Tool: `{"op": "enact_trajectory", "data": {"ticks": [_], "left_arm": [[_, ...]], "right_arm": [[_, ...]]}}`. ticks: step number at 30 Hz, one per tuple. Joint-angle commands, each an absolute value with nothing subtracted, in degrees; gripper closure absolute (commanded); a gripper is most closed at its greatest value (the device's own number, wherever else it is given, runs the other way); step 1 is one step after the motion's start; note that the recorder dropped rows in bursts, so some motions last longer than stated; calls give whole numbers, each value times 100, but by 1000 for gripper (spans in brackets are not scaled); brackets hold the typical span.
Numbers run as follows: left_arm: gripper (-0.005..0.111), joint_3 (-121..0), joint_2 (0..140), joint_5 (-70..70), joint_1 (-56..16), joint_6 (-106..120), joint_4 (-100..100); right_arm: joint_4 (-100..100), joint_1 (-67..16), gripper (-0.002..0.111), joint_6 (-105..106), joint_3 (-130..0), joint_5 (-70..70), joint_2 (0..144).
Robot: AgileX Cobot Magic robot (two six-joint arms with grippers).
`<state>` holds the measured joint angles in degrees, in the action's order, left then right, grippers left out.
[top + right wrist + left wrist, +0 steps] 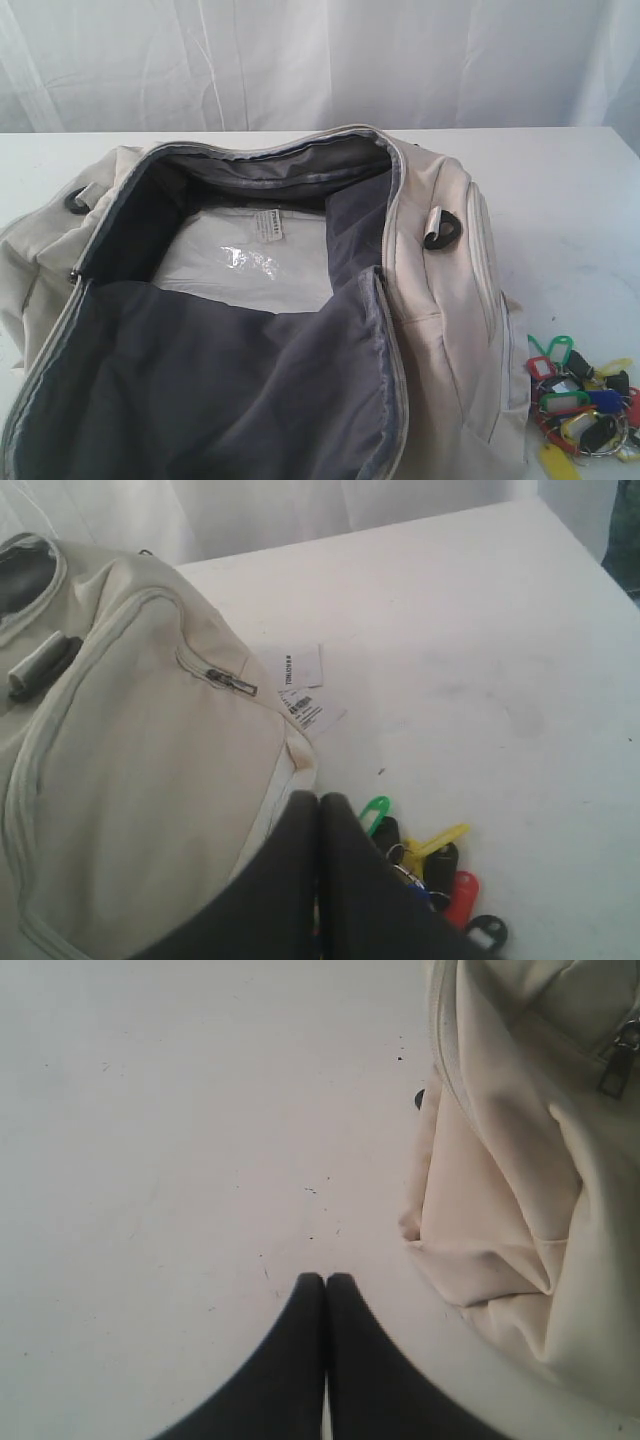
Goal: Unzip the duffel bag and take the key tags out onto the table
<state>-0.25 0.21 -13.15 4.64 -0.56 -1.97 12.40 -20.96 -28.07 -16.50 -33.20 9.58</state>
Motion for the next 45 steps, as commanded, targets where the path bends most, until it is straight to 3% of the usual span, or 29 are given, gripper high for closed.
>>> {"op": "enact_trajectory", "data": {"ticks": [1, 5, 11, 20, 27, 45], "left_arm": [[107, 0, 0, -1328, 420, -89, -207], [107, 0, 0, -1328, 420, -89, -207], [107, 0, 0, -1328, 420, -89, -207], [107, 0, 0, -1328, 420, -89, -207], [107, 0, 0, -1328, 420, -89, -207], [107, 0, 0, -1328, 420, -89, -207]], "right_arm": [[1209, -2058, 108, -2866, -817, -2987, 545], [844, -2058, 108, -2877, -43, -2987, 203], [857, -2058, 108, -2897, 0, -1425, 0], [-681, -2048, 108, -2897, 0, -1510, 0], [-720, -2007, 108, -2897, 0, -1510, 0], [-774, -663, 108, -2883, 0, -1510, 0]]}}
